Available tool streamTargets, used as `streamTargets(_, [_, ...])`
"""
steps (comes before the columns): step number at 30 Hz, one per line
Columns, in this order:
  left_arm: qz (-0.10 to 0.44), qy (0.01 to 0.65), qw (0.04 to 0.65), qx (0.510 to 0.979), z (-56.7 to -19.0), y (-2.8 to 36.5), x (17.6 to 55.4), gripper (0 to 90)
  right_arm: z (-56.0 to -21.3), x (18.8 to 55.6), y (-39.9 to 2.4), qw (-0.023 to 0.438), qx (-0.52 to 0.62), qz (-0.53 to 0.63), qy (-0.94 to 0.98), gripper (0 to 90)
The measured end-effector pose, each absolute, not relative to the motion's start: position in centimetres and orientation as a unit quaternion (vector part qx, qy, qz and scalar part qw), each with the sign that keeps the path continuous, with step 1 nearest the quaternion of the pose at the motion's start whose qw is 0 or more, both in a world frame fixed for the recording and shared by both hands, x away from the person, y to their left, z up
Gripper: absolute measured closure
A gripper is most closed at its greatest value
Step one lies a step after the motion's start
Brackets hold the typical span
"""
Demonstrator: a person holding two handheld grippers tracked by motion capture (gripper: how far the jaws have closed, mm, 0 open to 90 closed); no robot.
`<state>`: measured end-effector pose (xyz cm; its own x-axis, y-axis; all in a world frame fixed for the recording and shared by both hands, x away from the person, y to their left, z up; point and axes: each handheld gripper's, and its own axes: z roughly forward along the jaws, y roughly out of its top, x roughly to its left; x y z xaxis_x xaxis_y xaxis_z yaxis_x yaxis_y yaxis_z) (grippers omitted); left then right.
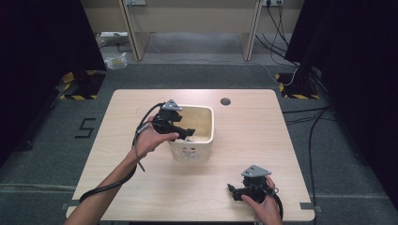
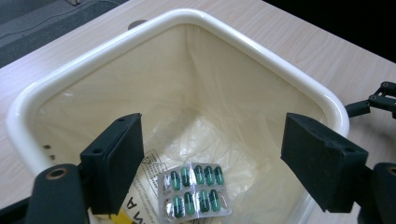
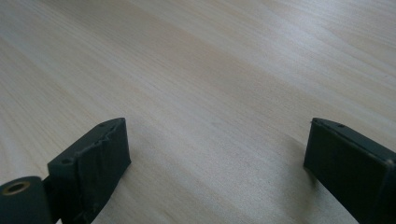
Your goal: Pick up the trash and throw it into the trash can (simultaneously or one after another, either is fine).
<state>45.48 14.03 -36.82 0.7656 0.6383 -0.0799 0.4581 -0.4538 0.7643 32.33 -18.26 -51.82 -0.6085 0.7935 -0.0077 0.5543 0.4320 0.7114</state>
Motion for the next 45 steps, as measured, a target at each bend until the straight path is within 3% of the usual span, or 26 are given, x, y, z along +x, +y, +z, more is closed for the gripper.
streamTargets(19, [0.148,0.375,0.432,0.807,-34.6,21.4,45.6,22.4,-51.8,32.3,-18.3,0.174,0.407,0.343,0.829,7.0])
streamTargets(30, [0.152,0.407,0.439,0.786,-36.4,25.0,46.2,25.4,-51.8,32.3,-18.3,0.174,0.407,0.343,0.828,6.9])
streamTargets(45, [0.178,0.415,0.43,0.782,-40.6,26.0,47.6,31.6,-51.8,32.3,-18.3,0.174,0.407,0.343,0.829,6.9])
